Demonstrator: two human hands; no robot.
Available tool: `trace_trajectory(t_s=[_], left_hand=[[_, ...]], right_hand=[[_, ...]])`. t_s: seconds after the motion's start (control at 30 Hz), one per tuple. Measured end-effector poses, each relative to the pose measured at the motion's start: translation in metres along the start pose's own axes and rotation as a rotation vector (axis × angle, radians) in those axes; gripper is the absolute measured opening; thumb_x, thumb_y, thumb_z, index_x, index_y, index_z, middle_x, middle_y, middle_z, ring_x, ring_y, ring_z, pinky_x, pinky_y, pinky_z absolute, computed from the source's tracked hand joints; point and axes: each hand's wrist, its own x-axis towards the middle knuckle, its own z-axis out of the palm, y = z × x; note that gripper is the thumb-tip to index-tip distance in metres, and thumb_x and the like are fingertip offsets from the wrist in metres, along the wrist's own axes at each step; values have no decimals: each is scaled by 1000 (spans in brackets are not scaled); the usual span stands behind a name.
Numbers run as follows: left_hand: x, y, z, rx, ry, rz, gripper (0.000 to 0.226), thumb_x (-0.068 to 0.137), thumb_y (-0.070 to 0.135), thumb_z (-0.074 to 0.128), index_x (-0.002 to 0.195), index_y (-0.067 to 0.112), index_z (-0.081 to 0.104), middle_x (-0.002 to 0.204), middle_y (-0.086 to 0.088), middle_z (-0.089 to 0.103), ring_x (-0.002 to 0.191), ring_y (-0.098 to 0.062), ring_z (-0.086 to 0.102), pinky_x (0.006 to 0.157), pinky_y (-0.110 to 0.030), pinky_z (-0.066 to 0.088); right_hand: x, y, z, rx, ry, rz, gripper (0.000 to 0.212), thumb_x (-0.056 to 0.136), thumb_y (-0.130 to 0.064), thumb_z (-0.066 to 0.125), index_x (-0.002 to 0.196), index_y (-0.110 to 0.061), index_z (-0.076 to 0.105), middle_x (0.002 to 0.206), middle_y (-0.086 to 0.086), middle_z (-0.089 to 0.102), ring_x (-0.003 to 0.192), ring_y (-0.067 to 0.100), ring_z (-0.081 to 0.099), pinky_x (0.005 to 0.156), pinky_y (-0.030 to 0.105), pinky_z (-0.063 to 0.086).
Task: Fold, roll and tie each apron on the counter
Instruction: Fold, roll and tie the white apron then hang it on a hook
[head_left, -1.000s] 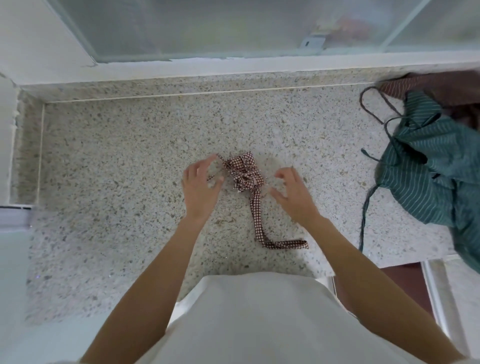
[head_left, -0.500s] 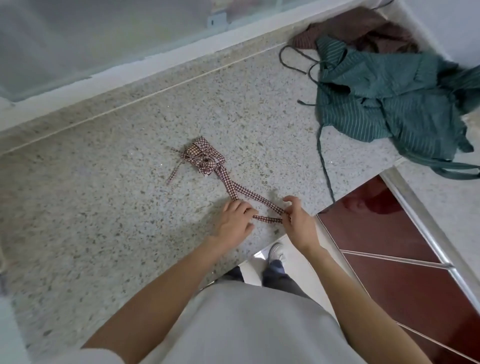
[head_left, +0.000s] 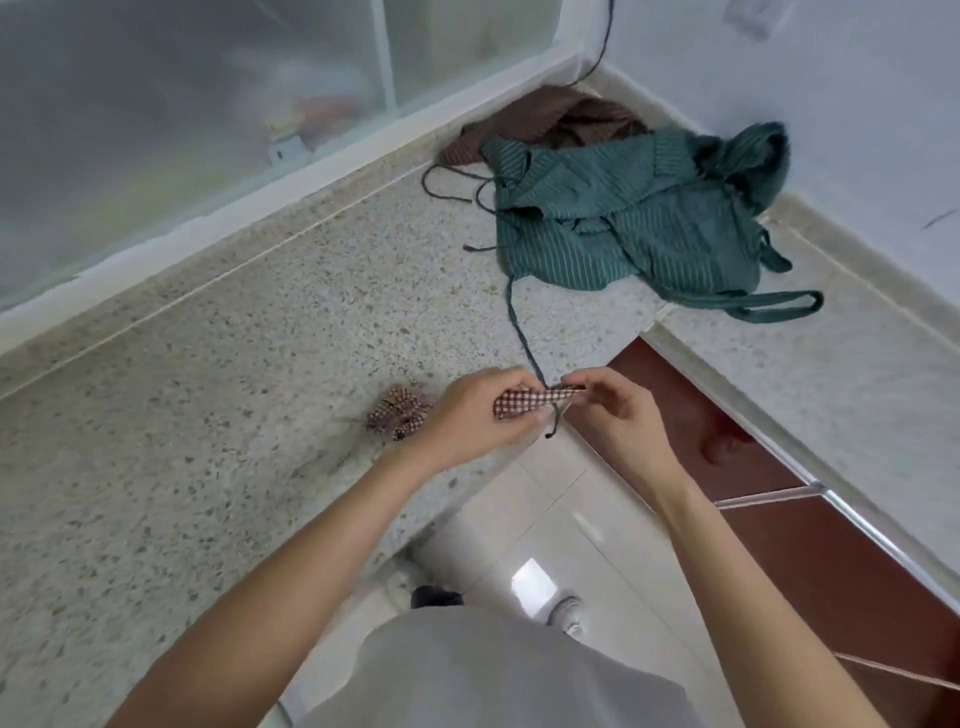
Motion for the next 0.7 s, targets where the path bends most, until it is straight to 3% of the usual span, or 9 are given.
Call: trace_trajectory(t_s=[0.1, 0.2, 0.33, 0.47, 0.57, 0.7], left_hand=[[37, 46, 10, -31, -41, -19, 23, 82, 15, 68, 95, 30, 57, 76, 6, 62, 63, -7, 56, 58, -26, 46], [69, 92, 33, 16, -27, 30, 21, 85, 15, 63, 93, 32, 54, 72, 0, 58, 56, -7, 49, 55, -29, 40], [105, 147, 60, 4, 10, 130, 7, 88, 34, 57, 92, 40, 56, 80, 9, 64, 71, -17, 60, 66, -36, 46], [154, 222, 91, -106, 26, 275, 15, 90, 23, 58, 94, 38, 55, 65, 16, 51, 56, -8, 44, 57, -22, 36], [191, 272, 105, -276, -24, 368, 25, 85, 11, 66, 100, 27, 53, 74, 9, 57, 58, -3, 49, 60, -17, 42], [258, 336, 125, -294, -121, 510, 38, 79, 10, 68, 104, 32, 50, 91, 3, 57, 73, -3, 52, 71, -21, 45]], right_hand=[[-1, -10, -54, -177, -3, -155, 8, 83, -18, 69, 87, -21, 62, 87, 6, 63, 86, 26, 62, 83, 44, 51], [-8, -25, -110, -308, 102, -303, 20, 83, -37, 63, 82, -18, 57, 86, 3, 56, 83, 22, 55, 79, 47, 47], [-20, -53, -170, -287, 167, -428, 20, 87, -33, 58, 79, -15, 57, 86, 1, 60, 82, 15, 58, 78, 45, 49], [-29, -80, -248, -261, 266, -452, 13, 90, -27, 58, 88, -15, 52, 76, 2, 66, 66, 23, 66, 64, 52, 51], [-27, -103, -301, -286, 367, -523, 16, 90, -17, 58, 100, -26, 50, 80, 4, 64, 63, 23, 65, 63, 51, 51], [-15, -129, -381, -353, 511, -545, 22, 88, -5, 50, 102, -23, 52, 75, 0, 68, 71, 21, 66, 71, 50, 51]])
